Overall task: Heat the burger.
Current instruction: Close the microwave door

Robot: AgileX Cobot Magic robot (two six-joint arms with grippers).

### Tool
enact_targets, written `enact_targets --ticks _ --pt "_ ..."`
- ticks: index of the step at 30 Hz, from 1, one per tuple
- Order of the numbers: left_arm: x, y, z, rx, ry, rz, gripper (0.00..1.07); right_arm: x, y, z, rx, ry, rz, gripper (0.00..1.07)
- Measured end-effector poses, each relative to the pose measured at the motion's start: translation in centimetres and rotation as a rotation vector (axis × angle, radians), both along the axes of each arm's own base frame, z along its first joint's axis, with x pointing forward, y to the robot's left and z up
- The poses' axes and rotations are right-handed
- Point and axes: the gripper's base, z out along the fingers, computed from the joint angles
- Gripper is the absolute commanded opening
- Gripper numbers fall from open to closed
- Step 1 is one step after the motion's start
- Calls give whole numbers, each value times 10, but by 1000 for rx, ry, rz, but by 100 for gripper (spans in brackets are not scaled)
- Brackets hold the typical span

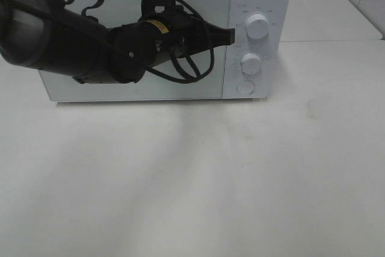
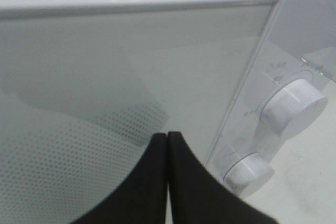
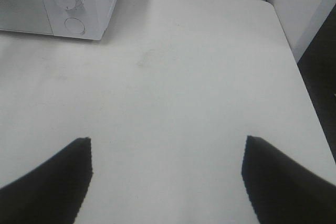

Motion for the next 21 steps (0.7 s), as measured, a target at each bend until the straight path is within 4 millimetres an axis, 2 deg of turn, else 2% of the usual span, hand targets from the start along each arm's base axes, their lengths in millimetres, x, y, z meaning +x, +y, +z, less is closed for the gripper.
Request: enact_targets --ticks 12,21 --pt "-3 -3 -1 5 74 -14 0 0 0 0 0 0 0 76" --pt "-22 -4 2 37 123 -57 0 0 0 0 0 0 0 76"
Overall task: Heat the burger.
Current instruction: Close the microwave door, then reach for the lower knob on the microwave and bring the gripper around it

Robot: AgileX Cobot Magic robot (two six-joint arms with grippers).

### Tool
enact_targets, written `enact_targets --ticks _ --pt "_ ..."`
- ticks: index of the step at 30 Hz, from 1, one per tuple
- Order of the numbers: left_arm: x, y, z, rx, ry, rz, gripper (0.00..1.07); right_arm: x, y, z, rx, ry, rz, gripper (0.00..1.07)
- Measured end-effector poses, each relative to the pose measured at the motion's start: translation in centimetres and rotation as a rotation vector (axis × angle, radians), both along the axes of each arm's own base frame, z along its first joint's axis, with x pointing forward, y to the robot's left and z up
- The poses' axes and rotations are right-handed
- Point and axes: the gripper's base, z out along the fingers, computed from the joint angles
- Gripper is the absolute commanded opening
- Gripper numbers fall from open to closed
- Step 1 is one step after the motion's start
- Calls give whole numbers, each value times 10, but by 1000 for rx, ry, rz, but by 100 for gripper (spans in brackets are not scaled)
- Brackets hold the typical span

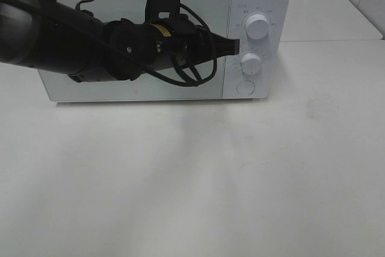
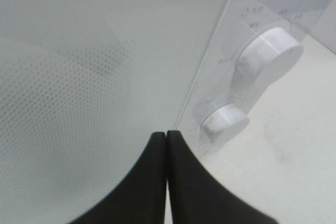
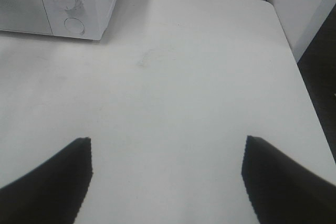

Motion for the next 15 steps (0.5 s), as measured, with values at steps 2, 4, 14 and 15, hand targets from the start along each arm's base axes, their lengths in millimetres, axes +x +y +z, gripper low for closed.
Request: enact_targets --ticks 2,4,14,15 --pt "-6 5 1 16 22 -10 0 0 0 0 0 0 0 76" --pt "-15 12 4 27 38 -17 4 0 0 0 0 0 0 76" --pt "-37 30 9 89 172 -70 71 0 0 0 0 0 0 76" --pt "-39 30 9 97 191 -79 84 0 0 0 0 0 0 76"
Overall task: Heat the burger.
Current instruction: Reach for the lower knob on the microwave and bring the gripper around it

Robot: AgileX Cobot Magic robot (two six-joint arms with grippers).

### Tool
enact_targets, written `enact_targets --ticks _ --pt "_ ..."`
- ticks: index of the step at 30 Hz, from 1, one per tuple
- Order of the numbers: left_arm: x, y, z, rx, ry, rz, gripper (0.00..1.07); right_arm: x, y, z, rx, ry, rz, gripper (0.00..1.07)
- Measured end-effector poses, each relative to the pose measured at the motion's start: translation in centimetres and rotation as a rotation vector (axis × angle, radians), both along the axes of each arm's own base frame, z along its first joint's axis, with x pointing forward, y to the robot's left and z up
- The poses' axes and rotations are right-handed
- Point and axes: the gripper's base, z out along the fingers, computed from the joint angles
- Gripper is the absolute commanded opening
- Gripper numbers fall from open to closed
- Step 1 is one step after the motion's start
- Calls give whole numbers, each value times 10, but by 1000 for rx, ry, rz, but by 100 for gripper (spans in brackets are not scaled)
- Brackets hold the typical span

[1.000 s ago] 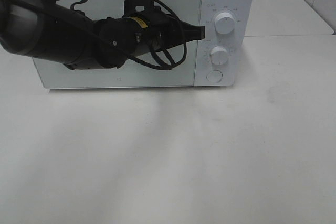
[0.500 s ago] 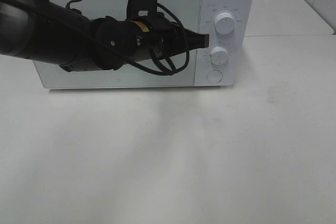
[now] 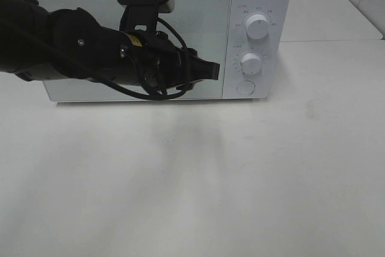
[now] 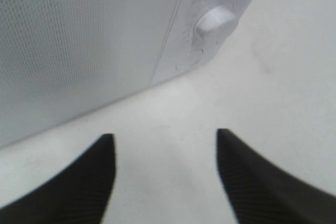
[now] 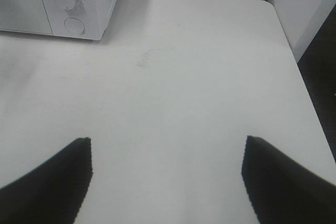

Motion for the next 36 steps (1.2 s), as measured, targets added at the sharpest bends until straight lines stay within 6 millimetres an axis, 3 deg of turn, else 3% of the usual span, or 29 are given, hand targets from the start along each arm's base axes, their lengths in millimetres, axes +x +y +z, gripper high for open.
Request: enact_targets --ticks 1,14,25,32,36 --pt "-4 3 0 21 50 -18 102 0 0 0 0 0 0 76" --pt "-37 32 14 282 307 -228 100 0 0 0 0 0 0 76" --pt "-60 48 35 348 438 -262 100 0 0 0 0 0 0 76" --pt "-59 64 37 393 514 -227 100 0 0 0 0 0 0 76" --pt "-46 90 35 404 592 -152 100 0 0 0 0 0 0 76"
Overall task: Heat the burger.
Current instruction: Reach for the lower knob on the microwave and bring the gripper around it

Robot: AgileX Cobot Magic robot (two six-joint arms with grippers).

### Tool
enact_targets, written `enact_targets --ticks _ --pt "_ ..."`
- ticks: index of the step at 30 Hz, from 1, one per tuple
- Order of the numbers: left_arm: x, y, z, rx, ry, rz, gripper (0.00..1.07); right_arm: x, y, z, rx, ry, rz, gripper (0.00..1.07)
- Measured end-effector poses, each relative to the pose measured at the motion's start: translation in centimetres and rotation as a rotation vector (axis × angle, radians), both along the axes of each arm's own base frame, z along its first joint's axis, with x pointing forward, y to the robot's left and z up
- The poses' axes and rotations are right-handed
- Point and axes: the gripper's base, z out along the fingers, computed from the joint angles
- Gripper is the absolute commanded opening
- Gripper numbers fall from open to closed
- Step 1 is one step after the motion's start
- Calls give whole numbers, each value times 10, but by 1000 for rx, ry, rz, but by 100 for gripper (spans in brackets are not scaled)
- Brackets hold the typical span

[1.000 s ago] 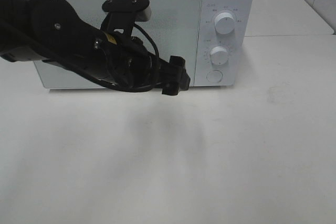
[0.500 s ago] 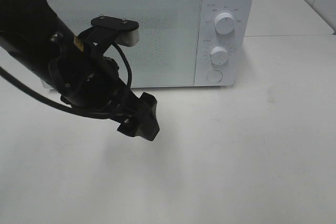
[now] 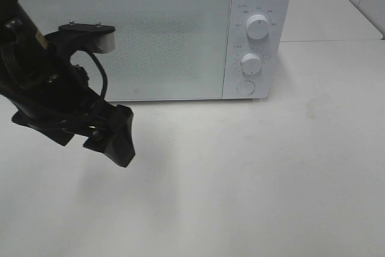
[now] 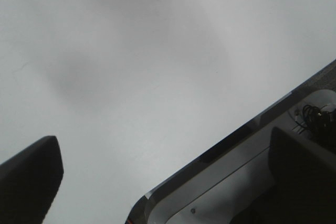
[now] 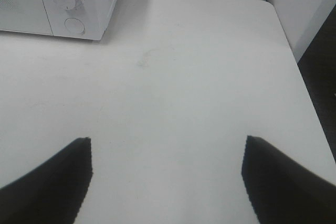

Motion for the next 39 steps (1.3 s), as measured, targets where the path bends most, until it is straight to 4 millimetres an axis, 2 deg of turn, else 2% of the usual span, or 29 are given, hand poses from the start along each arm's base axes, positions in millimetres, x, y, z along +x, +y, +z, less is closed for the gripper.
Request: enact_targets --ticks 2,4,6,7,10,12,13,14,16,18,19,20,22,26,27,31,33,35,37,38,39 --pt "2 4 0 7 10 10 100 0 0 0 0 0 0 76" --pt "9 24 1 27 41 47 100 0 0 0 0 0 0 76" --pt "10 28 3 27 41 55 100 0 0 0 0 0 0 76" --pt "10 39 7 23 35 78 100 0 0 0 0 0 0 76" --pt "10 44 8 22 31 89 100 0 0 0 0 0 0 76" --pt "5 65 14 16 20 146 100 0 0 0 0 0 0 76" --pt "0 82 16 16 19 193 100 0 0 0 0 0 0 76" --pt "0 82 16 16 19 193 100 0 0 0 0 0 0 76" --pt "-9 105 21 10 0 265 100 0 0 0 0 0 0 76" --pt "-11 112 23 9 -6 288 100 0 0 0 0 0 0 76" --pt "-18 128 26 8 -17 348 100 0 0 0 0 0 0 76" --pt "-18 128 26 8 -17 348 100 0 0 0 0 0 0 76" --pt "-28 148 34 5 -31 431 100 0 0 0 0 0 0 76" --pt "-41 160 44 -1 -40 489 100 0 0 0 2 0 -1 76" --pt "-50 165 53 -7 -57 515 100 0 0 0 2 0 -1 76" --pt "-64 169 63 -5 -95 534 100 0 0 0 3 0 -1 76" --pt "-83 172 71 24 -143 557 100 0 0 0 3 0 -1 76" --pt "-90 173 71 40 -163 565 100 0 0 0 3 0 -1 76" --pt "-109 176 70 71 -204 601 100 0 0 0 3 0 -1 76" --pt "-109 176 70 71 -204 601 100 0 0 0 3 0 -1 76" --pt "-122 177 68 78 -237 610 100 0 0 0 3 0 -1 76"
